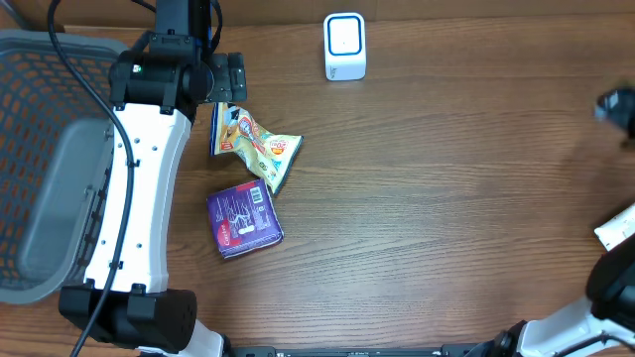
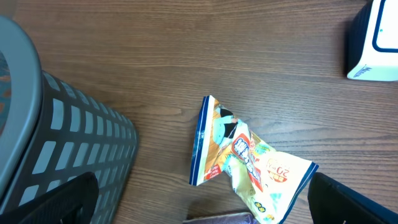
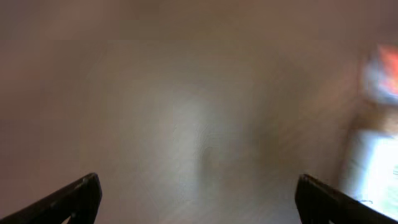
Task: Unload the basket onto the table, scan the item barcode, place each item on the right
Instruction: 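Carry the tube to the right edge and release it, then reach the right gripper to the yellow-blue snack bag and grasp it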
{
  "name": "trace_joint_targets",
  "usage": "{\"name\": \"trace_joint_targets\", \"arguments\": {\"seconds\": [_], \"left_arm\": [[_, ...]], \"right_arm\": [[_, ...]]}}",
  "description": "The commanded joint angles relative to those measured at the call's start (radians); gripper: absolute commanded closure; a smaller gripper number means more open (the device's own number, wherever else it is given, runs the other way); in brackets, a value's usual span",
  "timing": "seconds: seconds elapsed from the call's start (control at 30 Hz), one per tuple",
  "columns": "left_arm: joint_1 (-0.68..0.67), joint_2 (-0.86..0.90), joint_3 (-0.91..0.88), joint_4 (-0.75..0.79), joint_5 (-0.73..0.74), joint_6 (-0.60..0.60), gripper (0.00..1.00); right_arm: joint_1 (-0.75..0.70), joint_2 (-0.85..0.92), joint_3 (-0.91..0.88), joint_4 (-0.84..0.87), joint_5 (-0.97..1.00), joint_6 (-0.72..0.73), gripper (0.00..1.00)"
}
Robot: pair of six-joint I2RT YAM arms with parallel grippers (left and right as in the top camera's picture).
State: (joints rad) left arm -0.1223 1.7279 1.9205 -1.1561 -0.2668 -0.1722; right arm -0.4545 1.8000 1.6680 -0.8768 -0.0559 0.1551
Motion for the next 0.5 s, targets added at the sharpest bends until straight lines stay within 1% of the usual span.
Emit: {"name": "trace_joint_targets", "arguments": {"seconds": [0.0,0.1,0.17,0.23,0.37,0.47], "left_arm": [[0.004,-0.008,0.019,0.001,-0.013,0.019,0.0],[0.004,-0.008,0.019,0.001,-0.013,0.019,0.0],[0.004,-0.008,0.019,0.001,-0.013,0.019,0.0],[0.004,-0.008,0.019,0.001,-0.013,0.019,0.0],[0.004,-0.008,0.019,0.001,-0.013,0.019,0.0],[0.004,-0.008,0.019,0.001,-0.013,0.019,0.0]], "right_arm": [[0.11,-0.09,0.053,-0.043,-0.345,-0.029,0.0],[0.232,-0.074,-0.001,-0.095,-0.55,-0.028,0.0],[0.317,-0.063,-0.085,-0.057,-0.675,-0.028,0.0],[0.411,-0.049,-0.2,0.041,-0.731,0.017,0.0],[0.58,-0.036,-0.402,0.271,-0.757,0.14,0.0],[0.677,-0.036,-0.497,0.425,-0.775,0.262,0.0]]}}
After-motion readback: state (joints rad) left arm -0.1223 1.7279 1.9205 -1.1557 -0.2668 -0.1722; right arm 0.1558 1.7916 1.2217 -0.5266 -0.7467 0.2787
